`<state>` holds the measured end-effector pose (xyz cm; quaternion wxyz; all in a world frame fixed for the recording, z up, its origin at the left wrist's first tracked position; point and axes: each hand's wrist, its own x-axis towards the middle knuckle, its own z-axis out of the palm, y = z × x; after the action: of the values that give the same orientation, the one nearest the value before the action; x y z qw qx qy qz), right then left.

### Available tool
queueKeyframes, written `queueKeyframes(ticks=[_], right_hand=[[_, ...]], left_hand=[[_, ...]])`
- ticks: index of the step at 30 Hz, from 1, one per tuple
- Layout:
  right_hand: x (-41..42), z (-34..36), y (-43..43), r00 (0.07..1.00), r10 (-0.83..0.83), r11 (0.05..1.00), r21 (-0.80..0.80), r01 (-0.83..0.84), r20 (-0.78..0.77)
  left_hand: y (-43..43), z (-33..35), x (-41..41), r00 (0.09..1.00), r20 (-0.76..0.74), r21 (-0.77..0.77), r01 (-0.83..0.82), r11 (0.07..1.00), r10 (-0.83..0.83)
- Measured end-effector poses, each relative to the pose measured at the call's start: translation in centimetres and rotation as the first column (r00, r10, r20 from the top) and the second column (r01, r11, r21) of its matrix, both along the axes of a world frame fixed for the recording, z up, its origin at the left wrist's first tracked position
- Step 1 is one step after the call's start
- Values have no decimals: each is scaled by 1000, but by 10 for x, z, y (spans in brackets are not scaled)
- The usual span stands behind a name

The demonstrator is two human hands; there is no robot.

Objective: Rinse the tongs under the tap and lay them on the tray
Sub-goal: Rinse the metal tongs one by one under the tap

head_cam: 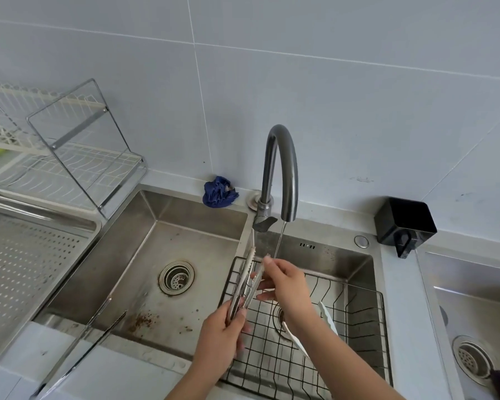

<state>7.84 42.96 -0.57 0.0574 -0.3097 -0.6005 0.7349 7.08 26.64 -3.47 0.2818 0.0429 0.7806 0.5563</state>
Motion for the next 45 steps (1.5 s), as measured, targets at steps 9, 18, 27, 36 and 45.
queueKeyframes(ticks=[9,18,27,36,45], right_hand=[[-18,-11,5,992,-94,979,187,76,87],[-24,-17,15,989,-129,974,196,111,79],[-28,-16,24,999,-44,997,64,43,22],[-29,-14,29,998,58,989,135,-56,-7],[-23,-24,29,981,185,969,156,-191,53]], left_hand=[[15,-8,6,951,-303,-262,-17,965,-66],[26,-8,3,935,-348,-264,-31,964,-65],[31,-11,-5,951,-304,-254,-22,967,-58],[34,-8,-14,989,-139,-120,-67,991,50],[39,-4,-23,991,-124,-116,-64,991,49]])
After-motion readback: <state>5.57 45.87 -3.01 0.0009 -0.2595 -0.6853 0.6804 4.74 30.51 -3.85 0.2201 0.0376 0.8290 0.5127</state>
